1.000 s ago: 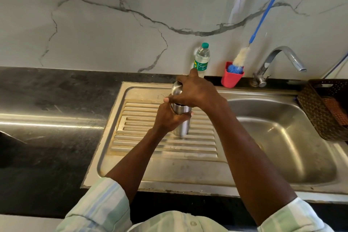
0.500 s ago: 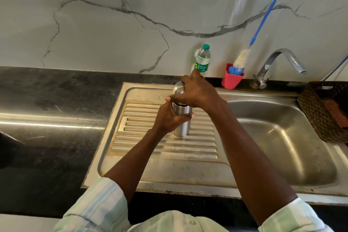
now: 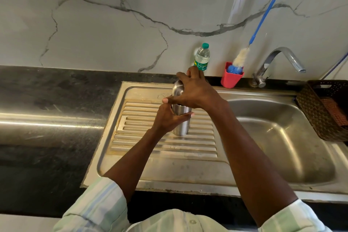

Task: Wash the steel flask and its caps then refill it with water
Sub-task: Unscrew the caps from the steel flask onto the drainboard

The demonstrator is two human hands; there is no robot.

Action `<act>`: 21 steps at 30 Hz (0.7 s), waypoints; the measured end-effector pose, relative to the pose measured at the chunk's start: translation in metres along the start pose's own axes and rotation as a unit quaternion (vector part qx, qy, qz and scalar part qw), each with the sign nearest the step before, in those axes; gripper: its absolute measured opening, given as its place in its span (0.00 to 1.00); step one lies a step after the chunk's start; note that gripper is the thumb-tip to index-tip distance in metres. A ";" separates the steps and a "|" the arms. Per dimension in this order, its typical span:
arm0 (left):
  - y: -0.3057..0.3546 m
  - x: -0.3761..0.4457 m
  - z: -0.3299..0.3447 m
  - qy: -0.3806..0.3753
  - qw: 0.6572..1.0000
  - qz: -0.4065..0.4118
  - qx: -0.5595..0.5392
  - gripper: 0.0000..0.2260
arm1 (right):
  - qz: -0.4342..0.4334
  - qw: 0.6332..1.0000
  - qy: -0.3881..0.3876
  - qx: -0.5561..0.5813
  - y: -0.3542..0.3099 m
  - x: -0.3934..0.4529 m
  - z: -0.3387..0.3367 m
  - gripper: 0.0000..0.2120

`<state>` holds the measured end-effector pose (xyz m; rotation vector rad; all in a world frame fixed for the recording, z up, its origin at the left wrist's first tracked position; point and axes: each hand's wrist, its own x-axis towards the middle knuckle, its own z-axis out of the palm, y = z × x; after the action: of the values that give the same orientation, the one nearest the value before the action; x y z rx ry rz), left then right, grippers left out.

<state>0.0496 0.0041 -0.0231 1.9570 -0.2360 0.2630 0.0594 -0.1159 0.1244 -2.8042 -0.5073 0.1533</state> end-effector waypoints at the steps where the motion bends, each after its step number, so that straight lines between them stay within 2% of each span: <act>1: 0.000 0.000 0.000 -0.001 1.000 -0.008 -0.001 0.30 | 0.012 1.000 0.017 -0.002 -0.001 0.000 0.004 0.42; 4: -0.002 -0.002 0.000 0.007 1.000 -0.017 0.000 0.30 | -0.023 0.999 0.028 0.011 -0.004 0.001 0.008 0.32; 6: -0.002 -0.001 0.000 0.006 1.000 -0.022 -0.001 0.30 | -0.074 0.997 -0.027 0.025 -0.002 0.002 0.004 0.34; 8: -0.002 -0.002 0.000 0.005 1.000 -0.021 0.004 0.29 | -0.075 0.992 -0.062 0.078 0.002 -0.001 0.001 0.42; 10: -0.002 -0.002 0.000 0.003 1.000 -0.012 0.000 0.28 | -0.041 0.991 -0.032 0.124 0.006 -0.003 0.002 0.48; 12: -0.001 -0.001 0.000 0.002 1.000 -0.006 -0.011 0.28 | 0.002 0.994 0.014 0.108 0.005 -0.005 0.006 0.49; 15: 0.000 -0.002 0.000 0.010 1.000 -0.010 0.009 0.27 | 0.020 0.994 0.049 0.100 0.007 -0.003 0.012 0.42; 17: 0.000 -0.002 0.000 0.012 1.000 -0.016 0.017 0.27 | 0.012 0.987 0.066 0.146 0.009 -0.005 0.012 0.36; 21: -0.004 -0.001 0.000 0.005 1.000 -0.024 0.010 0.30 | -0.005 0.956 0.102 0.273 0.014 -0.013 0.009 0.34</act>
<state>0.0495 0.0057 -0.0267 1.9786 -0.1817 0.2445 0.0501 -0.1306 0.1124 -2.2433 -0.3600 -0.0029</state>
